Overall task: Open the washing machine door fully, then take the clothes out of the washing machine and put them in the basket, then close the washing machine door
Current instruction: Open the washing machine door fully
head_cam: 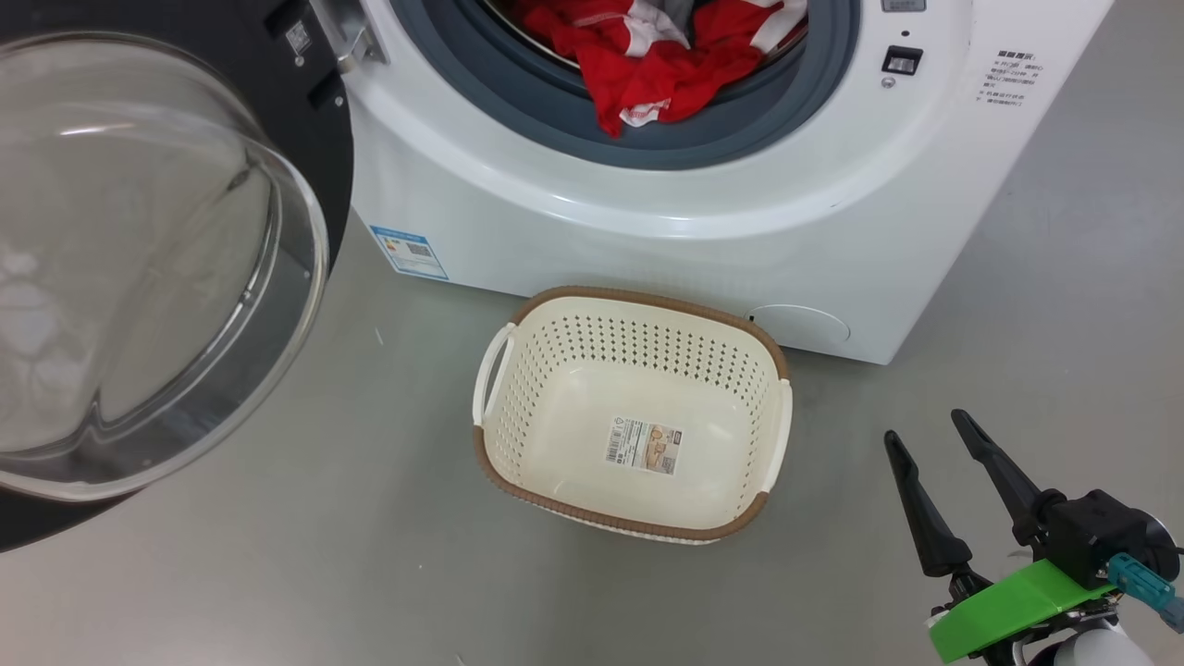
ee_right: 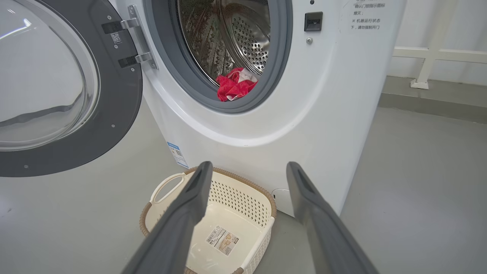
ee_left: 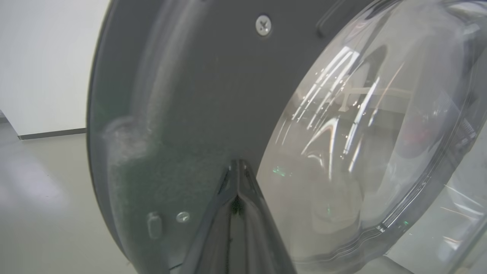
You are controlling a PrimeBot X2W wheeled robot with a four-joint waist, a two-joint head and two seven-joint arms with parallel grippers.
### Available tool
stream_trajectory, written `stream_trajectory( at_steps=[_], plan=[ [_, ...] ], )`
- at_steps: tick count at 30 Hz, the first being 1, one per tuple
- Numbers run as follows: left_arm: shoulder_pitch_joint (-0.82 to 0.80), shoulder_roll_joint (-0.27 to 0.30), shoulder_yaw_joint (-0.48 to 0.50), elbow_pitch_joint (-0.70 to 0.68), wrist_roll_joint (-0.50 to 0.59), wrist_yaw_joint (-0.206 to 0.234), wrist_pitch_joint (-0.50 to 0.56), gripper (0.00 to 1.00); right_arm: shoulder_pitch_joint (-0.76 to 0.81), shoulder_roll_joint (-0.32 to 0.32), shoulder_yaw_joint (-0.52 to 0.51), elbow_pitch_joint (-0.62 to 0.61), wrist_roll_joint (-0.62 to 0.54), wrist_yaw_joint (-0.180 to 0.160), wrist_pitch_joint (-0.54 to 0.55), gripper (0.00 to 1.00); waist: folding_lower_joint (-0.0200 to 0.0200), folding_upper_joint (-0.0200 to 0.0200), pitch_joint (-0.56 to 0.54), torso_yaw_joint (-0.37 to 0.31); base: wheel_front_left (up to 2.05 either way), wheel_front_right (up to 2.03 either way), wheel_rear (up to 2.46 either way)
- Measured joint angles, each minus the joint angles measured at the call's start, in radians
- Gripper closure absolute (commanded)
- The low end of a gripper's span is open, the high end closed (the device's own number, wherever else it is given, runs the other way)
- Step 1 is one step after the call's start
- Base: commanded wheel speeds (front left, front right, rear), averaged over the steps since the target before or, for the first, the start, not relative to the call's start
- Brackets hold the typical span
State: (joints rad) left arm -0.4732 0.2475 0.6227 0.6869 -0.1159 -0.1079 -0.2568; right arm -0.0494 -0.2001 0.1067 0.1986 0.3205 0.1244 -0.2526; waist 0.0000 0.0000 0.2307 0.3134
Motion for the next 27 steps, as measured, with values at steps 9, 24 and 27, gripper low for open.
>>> stream_trajectory(
  at_steps=[9,24,27],
  plan=[
    [0.014,-0.021,-0.007,-0.026,-0.016,-0.016,0.000,1.00,0.002,0.009,0.001,0.005,0.000,0.000,0.000,0.00,0.0000,0.0000,-0.036,0.010,0.00,0.00,0.00],
    [0.265,-0.150,-0.153,-0.252,-0.054,-0.017,0.000,0.00,0.030,0.022,-0.004,0.011,0.003,0.000,-0.003,0.00,0.0000,0.0000,-0.112,0.018,0.00,0.00,0.00],
    [0.305,-0.170,-0.191,-0.299,-0.065,-0.017,0.000,0.00,0.030,0.026,-0.013,0.010,0.003,0.000,-0.003,0.00,0.0000,0.0000,-0.120,0.013,0.00,0.00,0.00]
  ],
)
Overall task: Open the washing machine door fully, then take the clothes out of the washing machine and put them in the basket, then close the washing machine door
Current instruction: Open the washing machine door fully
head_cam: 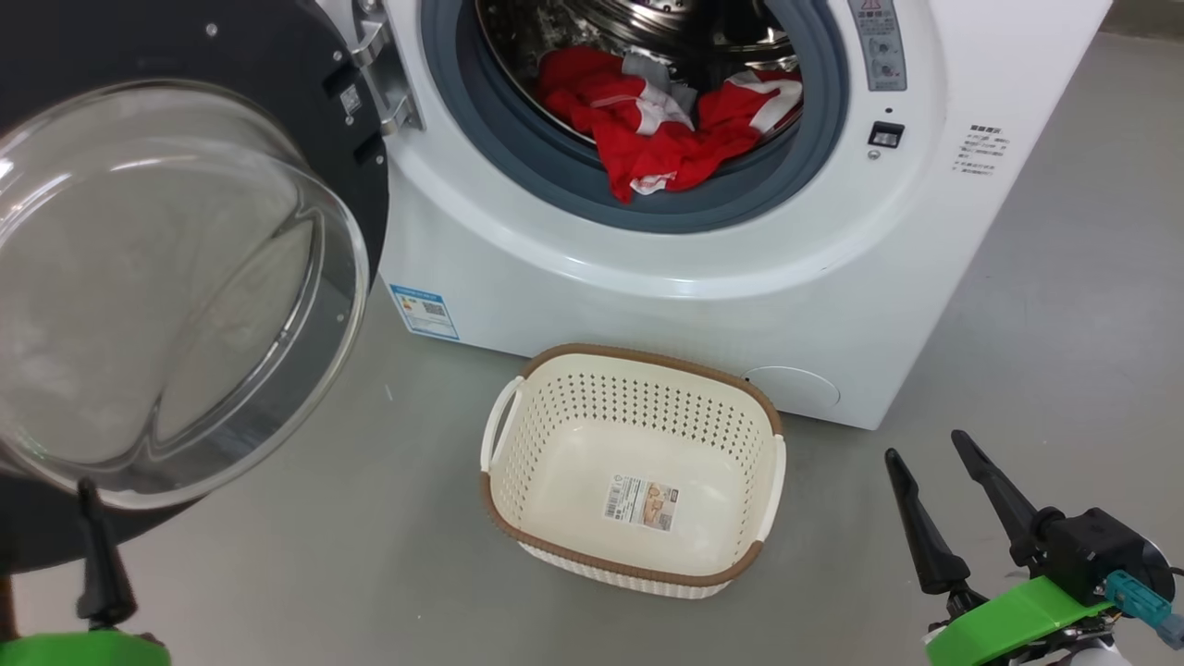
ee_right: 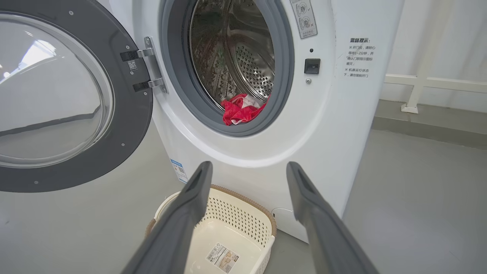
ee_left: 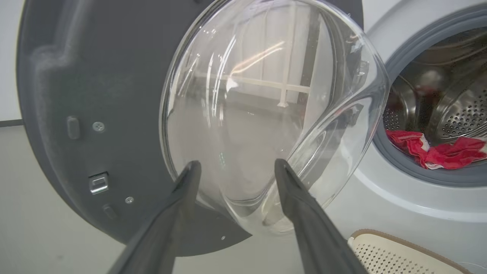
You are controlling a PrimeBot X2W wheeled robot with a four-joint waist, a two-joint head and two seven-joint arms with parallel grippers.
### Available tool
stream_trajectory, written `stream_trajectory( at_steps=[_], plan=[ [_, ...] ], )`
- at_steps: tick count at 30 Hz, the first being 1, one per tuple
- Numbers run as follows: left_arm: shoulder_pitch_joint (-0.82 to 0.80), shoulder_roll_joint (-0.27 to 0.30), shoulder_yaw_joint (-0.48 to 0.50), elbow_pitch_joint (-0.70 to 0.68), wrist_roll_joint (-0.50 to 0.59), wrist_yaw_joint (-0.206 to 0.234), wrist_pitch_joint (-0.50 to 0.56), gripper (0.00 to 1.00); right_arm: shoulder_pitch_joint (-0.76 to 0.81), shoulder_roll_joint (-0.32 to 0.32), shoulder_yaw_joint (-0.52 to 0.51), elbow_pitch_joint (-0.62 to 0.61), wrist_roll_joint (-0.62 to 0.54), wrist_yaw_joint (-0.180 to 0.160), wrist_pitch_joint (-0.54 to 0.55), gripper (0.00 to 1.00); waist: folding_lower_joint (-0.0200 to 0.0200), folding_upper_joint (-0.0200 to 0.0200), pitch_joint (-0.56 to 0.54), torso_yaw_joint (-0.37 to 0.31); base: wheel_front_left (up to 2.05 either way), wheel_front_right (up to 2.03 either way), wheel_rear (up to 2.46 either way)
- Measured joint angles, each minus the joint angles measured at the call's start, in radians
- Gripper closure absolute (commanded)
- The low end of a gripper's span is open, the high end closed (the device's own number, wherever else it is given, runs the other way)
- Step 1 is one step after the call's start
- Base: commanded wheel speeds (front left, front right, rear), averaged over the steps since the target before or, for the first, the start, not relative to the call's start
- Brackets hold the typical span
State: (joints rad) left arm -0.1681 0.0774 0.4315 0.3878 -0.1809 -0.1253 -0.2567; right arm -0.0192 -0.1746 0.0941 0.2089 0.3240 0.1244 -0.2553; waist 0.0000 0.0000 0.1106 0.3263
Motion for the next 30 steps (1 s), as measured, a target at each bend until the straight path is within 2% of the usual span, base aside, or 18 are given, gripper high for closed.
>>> stream_trajectory(
  at_steps=[11,23,30],
  plan=[
    [0.135,-0.016,-0.167,-0.157,-0.008,-0.006,0.000,0.00,0.012,0.023,-0.023,-0.005,0.000,0.000,0.000,0.00,0.0000,0.0000,-0.027,-0.069,0.00,0.00,0.00],
    [0.169,-0.023,-0.276,-0.184,-0.034,-0.006,0.000,0.00,0.038,0.046,-0.053,-0.007,0.000,0.000,0.000,0.00,0.0000,0.0000,-0.037,-0.173,0.00,0.00,0.00],
    [0.178,-0.023,-0.308,-0.224,-0.070,-0.006,0.000,0.00,0.038,0.050,-0.068,-0.016,0.000,0.000,0.000,0.00,0.0000,0.0000,-0.033,-0.243,0.00,0.00,0.00]
  ],
)
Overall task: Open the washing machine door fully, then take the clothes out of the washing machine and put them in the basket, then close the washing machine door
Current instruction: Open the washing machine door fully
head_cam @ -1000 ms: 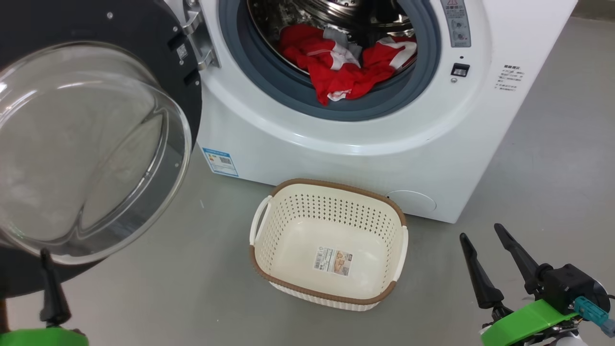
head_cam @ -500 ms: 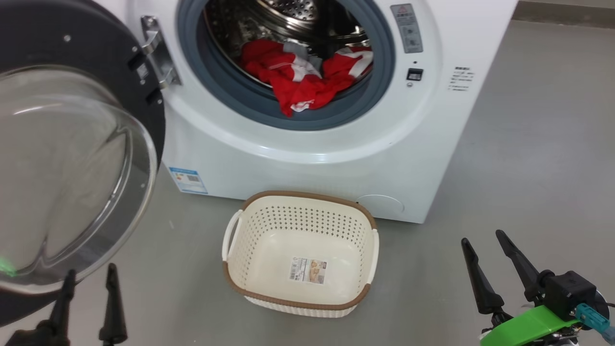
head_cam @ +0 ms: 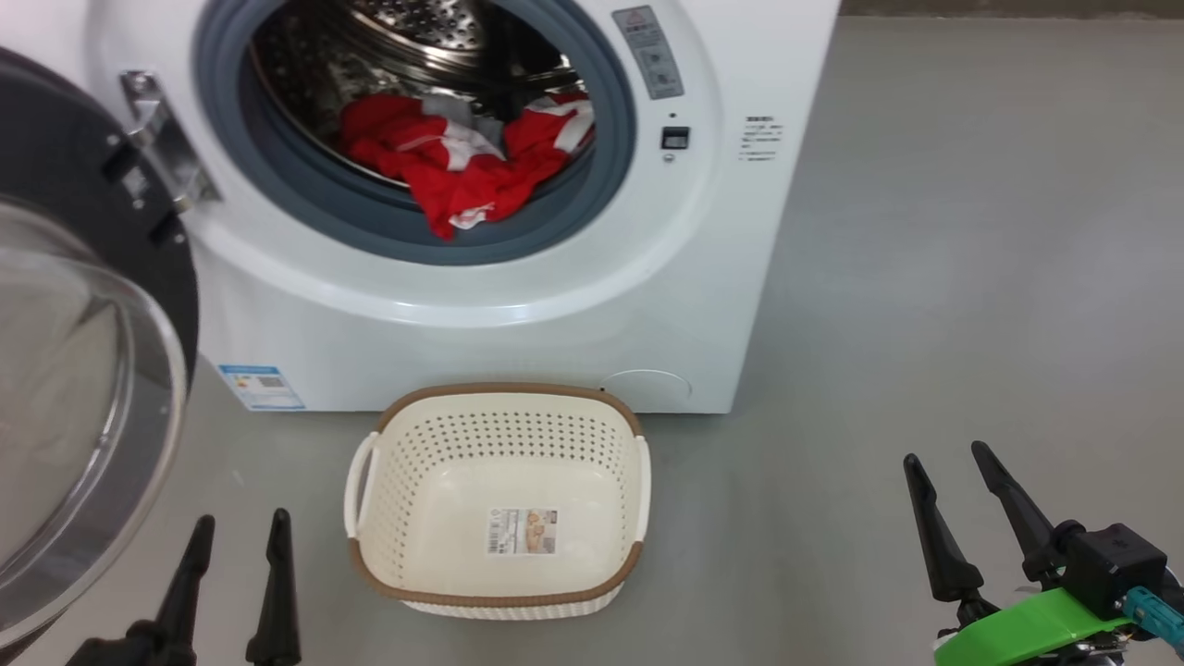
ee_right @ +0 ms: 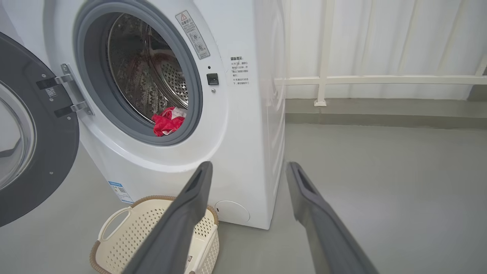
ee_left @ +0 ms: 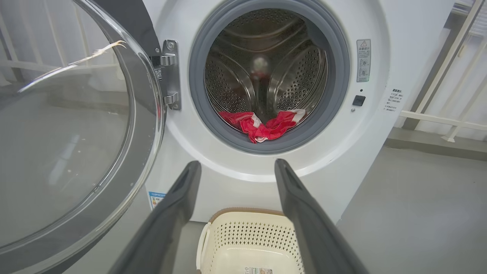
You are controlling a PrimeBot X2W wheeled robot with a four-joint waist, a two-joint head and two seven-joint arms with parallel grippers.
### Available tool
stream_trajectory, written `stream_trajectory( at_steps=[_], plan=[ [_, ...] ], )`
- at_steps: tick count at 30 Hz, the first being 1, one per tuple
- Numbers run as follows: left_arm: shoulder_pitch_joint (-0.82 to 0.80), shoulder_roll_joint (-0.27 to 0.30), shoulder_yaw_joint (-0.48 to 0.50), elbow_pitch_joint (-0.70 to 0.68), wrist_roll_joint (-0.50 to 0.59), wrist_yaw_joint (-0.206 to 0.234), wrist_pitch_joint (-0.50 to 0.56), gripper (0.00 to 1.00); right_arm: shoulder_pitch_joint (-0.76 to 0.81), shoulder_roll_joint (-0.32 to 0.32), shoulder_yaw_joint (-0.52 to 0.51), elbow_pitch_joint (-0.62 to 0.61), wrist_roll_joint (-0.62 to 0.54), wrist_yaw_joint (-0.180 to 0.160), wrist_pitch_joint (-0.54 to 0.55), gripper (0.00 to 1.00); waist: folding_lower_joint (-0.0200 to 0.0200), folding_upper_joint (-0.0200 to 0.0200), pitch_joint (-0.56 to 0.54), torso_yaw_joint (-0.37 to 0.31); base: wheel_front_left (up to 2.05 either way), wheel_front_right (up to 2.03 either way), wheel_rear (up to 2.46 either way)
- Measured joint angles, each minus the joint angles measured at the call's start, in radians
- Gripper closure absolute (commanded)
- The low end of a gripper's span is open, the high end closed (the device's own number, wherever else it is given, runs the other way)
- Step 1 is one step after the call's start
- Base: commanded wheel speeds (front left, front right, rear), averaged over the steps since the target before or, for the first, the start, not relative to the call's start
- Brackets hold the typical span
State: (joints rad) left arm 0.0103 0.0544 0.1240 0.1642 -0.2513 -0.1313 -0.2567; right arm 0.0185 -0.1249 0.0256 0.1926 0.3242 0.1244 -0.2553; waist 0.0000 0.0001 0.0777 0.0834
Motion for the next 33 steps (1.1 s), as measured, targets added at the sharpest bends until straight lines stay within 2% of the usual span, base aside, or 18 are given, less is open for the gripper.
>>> stream_trajectory(
  at_steps=[18,25,33],
  plan=[
    [0.058,-0.001,-0.060,-0.056,-0.035,0.000,0.000,0.00,0.002,0.005,-0.028,-0.007,0.000,0.000,0.000,0.00,0.0000,0.0000,0.000,-0.165,0.00,0.00,0.00],
    [0.058,-0.001,-0.064,-0.059,-0.037,0.000,0.000,0.00,0.024,0.005,-0.030,-0.007,0.000,0.000,0.000,0.00,0.0000,0.0000,-0.014,-0.185,0.00,0.00,0.00],
    [0.059,0.000,-0.070,-0.059,-0.041,0.000,0.000,0.00,0.024,0.005,-0.037,-0.011,0.000,0.000,0.000,0.00,0.0000,0.0000,-0.012,-0.177,0.00,0.00,0.00]
  ],
)
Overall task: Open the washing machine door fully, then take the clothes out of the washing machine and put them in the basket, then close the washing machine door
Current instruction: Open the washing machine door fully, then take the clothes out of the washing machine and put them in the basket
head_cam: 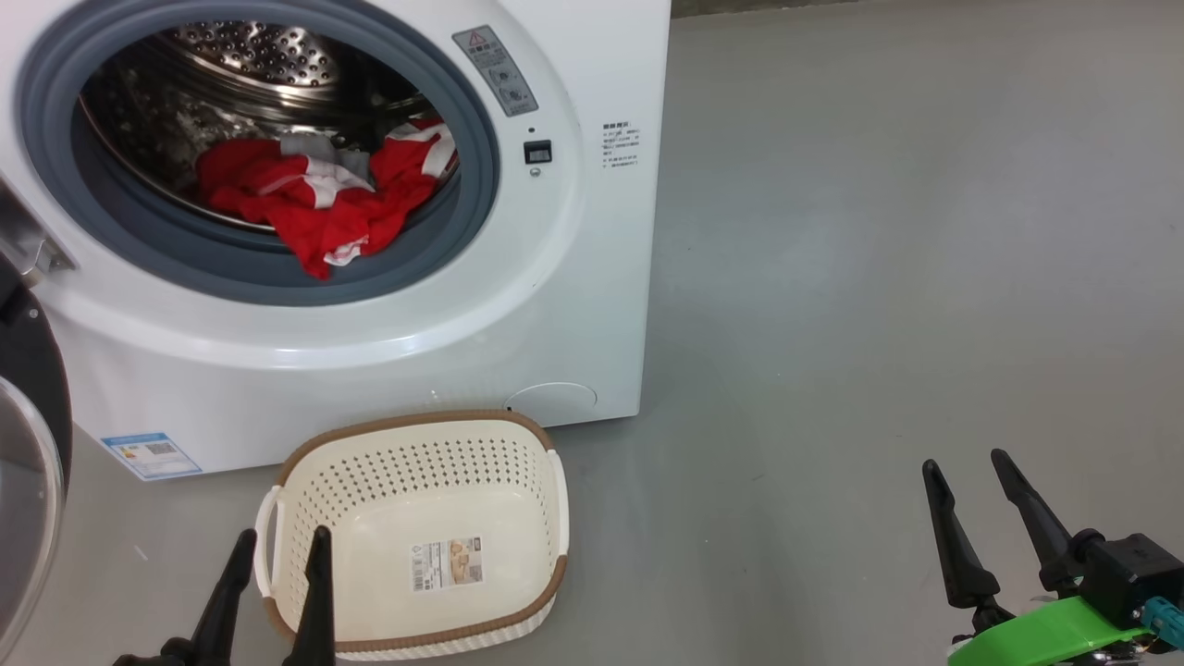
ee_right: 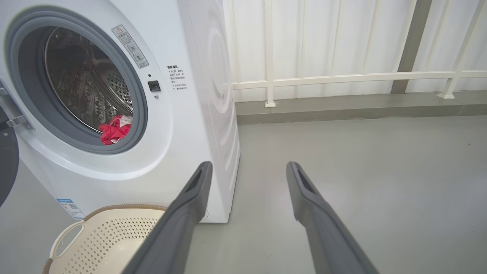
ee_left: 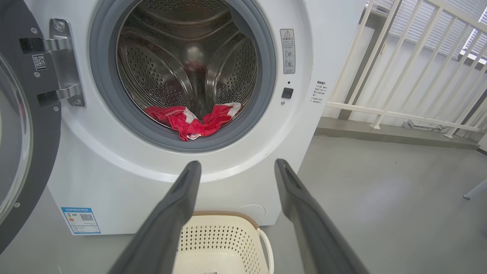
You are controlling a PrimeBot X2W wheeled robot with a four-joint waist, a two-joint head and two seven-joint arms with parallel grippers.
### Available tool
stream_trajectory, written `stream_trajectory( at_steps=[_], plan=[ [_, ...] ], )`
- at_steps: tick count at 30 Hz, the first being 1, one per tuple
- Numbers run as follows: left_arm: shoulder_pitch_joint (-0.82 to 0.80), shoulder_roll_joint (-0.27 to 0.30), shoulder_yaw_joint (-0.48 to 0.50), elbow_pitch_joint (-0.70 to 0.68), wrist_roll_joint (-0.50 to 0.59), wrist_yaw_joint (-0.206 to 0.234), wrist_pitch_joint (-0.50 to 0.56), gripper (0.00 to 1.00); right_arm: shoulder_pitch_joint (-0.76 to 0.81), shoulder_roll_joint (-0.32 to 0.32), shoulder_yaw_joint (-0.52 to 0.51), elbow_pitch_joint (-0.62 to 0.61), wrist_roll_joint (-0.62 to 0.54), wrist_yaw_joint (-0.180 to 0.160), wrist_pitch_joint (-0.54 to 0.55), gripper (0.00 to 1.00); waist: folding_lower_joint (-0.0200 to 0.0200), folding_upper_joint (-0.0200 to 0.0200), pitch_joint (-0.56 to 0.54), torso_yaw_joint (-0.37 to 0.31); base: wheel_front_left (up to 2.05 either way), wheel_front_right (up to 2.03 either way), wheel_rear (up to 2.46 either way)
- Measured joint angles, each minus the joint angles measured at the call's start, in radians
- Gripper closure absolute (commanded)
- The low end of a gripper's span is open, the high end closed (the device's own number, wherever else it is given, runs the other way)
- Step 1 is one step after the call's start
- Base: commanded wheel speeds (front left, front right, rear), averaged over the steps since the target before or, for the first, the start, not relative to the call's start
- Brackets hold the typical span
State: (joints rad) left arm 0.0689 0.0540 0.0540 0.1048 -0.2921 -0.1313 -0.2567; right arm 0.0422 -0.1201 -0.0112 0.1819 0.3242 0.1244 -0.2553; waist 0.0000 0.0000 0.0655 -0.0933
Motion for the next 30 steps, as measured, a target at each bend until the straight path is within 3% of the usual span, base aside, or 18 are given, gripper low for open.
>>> stream_trajectory(
  at_steps=[17,30],
  plan=[
    [-0.001,0.001,0.008,-0.001,0.000,0.000,0.000,0.00,-0.001,0.000,0.000,0.000,0.000,0.000,0.000,0.00,0.0000,0.0000,0.011,0.002,0.02,-0.02,0.01],
    [-0.007,0.002,0.017,-0.005,0.000,0.000,0.000,0.00,-0.003,0.001,0.000,-0.001,0.000,0.000,0.000,0.00,0.0000,0.0000,0.027,0.004,0.76,-0.83,0.06]
  ],
)
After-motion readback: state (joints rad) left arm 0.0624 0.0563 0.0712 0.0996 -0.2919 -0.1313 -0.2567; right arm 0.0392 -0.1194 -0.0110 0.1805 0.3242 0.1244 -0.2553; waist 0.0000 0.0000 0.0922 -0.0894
